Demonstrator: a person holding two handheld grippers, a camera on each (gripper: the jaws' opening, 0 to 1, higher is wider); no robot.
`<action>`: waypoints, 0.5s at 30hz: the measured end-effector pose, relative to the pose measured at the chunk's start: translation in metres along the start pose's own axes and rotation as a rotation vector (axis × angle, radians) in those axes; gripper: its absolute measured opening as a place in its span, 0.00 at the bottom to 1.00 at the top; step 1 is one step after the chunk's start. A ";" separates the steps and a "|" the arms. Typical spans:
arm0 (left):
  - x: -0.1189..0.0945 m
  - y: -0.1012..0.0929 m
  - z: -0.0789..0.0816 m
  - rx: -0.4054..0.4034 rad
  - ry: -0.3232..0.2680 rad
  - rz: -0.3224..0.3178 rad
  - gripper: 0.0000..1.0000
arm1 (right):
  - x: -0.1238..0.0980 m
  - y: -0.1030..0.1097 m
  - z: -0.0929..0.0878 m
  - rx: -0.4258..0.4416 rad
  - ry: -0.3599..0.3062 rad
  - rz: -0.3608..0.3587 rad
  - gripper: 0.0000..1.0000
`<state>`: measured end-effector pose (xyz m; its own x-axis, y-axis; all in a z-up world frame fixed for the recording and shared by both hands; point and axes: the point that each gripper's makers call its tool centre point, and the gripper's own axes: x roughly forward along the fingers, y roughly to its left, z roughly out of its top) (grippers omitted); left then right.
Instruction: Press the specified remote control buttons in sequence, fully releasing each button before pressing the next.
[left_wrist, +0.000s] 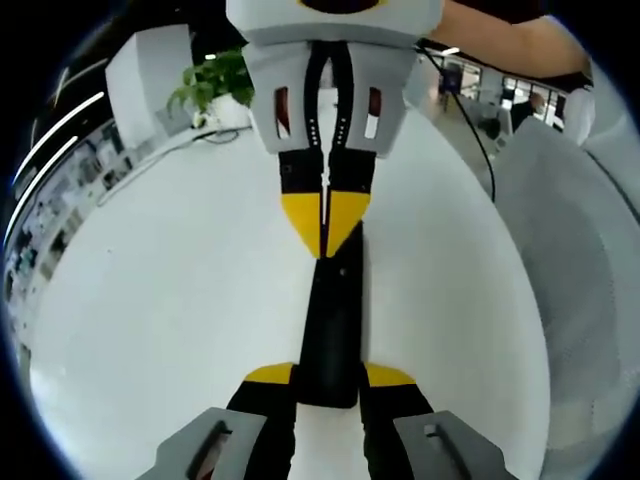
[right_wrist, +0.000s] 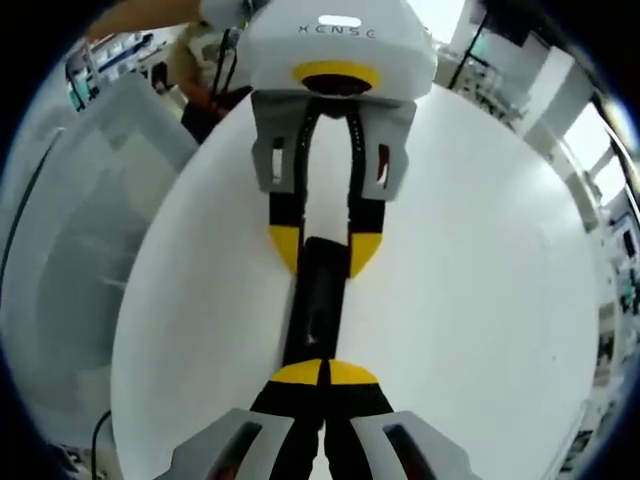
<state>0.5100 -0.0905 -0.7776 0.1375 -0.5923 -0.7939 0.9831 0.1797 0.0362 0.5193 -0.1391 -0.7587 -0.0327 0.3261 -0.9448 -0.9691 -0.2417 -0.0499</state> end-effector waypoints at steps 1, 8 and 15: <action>0.000 0.000 0.000 0.000 -0.001 0.000 0.23 | 0.001 0.000 0.000 -0.002 0.001 0.002 0.00; 0.000 0.000 0.000 0.001 -0.001 -0.001 0.23 | 0.005 0.001 0.002 -0.008 0.002 0.012 0.00; 0.000 0.001 0.000 0.002 0.000 -0.001 0.23 | 0.008 0.002 0.002 -0.016 0.005 0.020 0.00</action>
<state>0.5106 -0.0902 -0.7774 0.1361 -0.5927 -0.7938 0.9835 0.1772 0.0363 0.5163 -0.1351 -0.7658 -0.0506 0.3168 -0.9472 -0.9642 -0.2628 -0.0364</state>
